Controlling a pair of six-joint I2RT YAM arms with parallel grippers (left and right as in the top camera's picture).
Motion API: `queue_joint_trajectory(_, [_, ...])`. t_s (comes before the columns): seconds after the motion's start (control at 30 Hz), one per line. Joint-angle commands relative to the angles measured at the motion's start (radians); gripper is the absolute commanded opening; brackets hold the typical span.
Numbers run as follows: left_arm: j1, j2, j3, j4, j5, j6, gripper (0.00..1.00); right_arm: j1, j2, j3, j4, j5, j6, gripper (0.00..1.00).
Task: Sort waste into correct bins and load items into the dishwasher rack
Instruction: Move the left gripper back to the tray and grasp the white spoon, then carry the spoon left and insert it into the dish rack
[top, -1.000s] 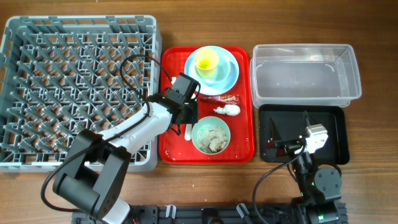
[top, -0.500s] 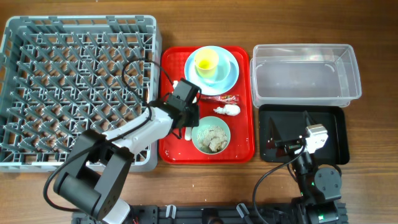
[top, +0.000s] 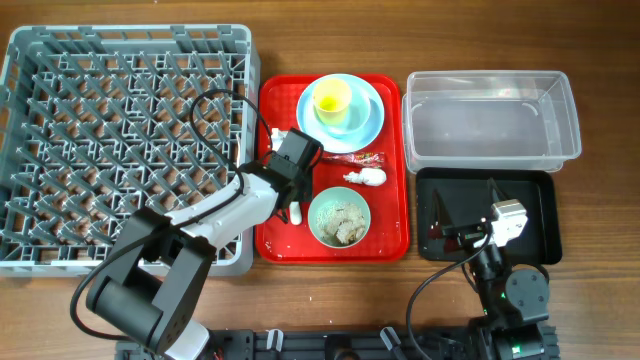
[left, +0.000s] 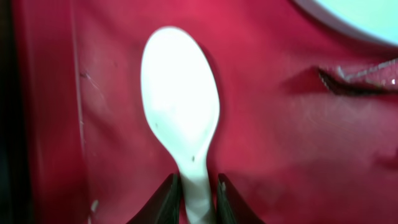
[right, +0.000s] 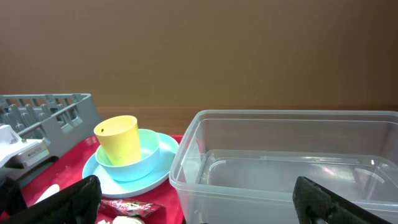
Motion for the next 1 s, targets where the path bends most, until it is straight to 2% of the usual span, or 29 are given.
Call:
queue_joint_trajectory(0.0, [-0.005, 0.014, -0.011, -0.024, 0.050, -0.037, 0.19, -0.003, -0.007, -0.001, 0.003, -0.003, -0.008, 1.00])
queue_joint_trajectory(0.3, [-0.005, 0.005, -0.001, -0.003, 0.050, -0.050, 0.04, -0.003, -0.007, -0.001, 0.003, -0.003, -0.007, 1.00])
queue_joint_trajectory(0.5, [-0.005, -0.071, 0.014, -0.005, 0.049, -0.020, 0.04, -0.003, -0.007, -0.001, 0.003, -0.003, -0.008, 1.00])
queue_joint_trajectory(0.67, [-0.005, -0.066, 0.010, -0.020, 0.050, -0.021, 0.04, -0.003, -0.007, -0.001, 0.003, -0.003, -0.007, 1.00])
queue_joint_trajectory(0.97, [-0.021, 0.091, 0.002, 0.019, 0.050, -0.025, 0.04, -0.003, -0.007, -0.001, 0.003, -0.003, -0.007, 1.00])
